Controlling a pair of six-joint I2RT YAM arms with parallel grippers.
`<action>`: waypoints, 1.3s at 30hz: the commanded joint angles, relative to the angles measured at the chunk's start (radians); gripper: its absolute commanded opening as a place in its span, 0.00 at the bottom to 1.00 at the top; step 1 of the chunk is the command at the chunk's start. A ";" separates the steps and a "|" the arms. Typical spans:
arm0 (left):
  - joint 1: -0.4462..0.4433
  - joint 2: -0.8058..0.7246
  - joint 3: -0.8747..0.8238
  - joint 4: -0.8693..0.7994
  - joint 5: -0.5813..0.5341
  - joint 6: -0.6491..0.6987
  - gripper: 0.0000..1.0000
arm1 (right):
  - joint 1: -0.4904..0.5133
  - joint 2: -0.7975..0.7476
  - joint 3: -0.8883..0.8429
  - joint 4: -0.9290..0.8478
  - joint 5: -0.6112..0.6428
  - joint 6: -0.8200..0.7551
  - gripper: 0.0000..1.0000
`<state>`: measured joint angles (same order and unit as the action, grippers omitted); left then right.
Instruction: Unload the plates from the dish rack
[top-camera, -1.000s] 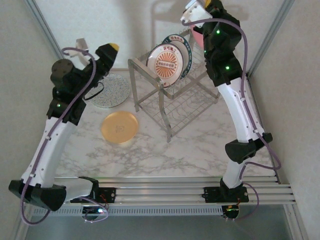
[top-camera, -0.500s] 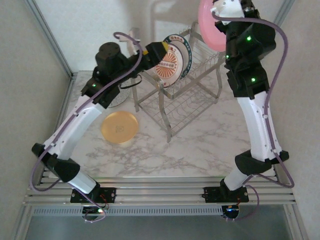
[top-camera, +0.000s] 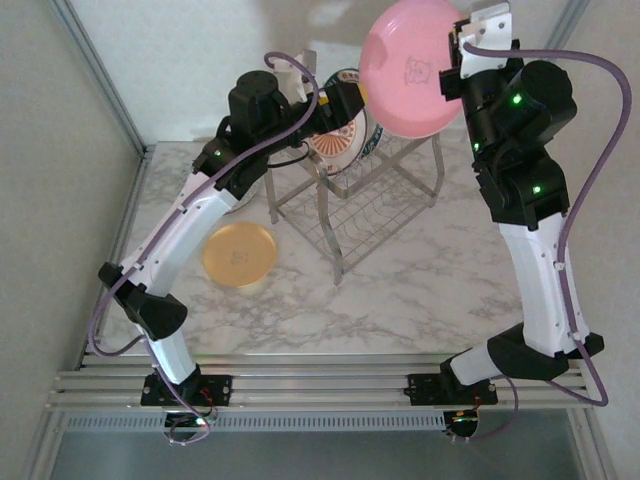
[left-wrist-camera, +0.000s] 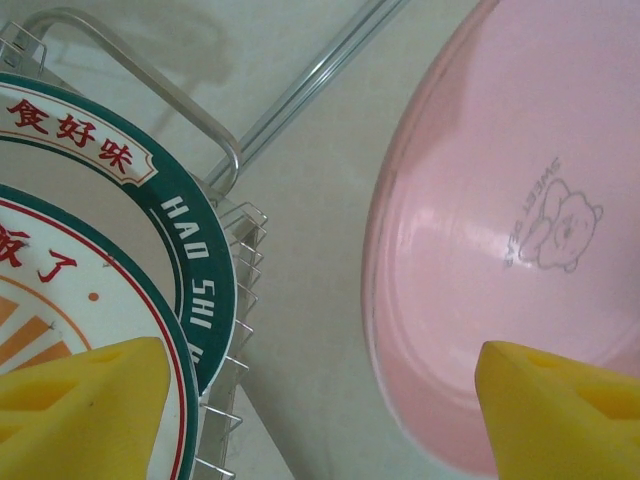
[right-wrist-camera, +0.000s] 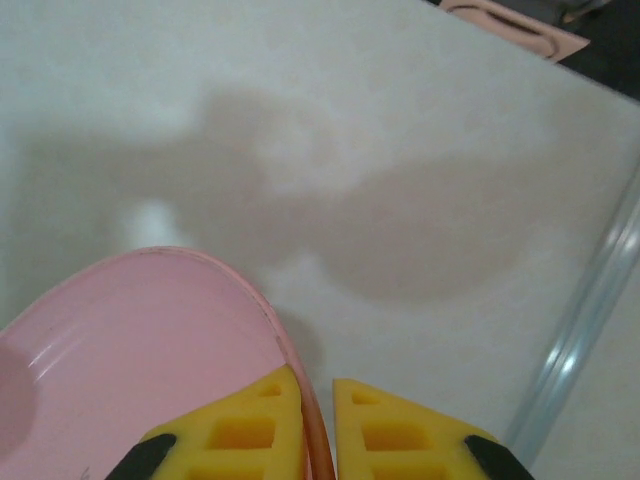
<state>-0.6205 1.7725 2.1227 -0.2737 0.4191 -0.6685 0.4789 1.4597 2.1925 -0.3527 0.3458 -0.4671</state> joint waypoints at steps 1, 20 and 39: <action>-0.010 0.015 0.036 -0.010 -0.003 0.015 0.76 | 0.016 -0.031 -0.027 0.010 -0.067 0.118 0.00; -0.002 -0.027 0.006 -0.031 -0.029 -0.018 0.00 | 0.023 -0.030 -0.039 -0.041 -0.188 0.213 0.00; 0.325 -0.481 -0.415 0.013 0.032 -0.189 0.00 | 0.033 -0.046 0.006 -0.127 -0.508 0.404 0.76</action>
<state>-0.3428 1.3975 1.7504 -0.2722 0.4305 -0.8204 0.5022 1.4357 2.1658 -0.4713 -0.0669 -0.1234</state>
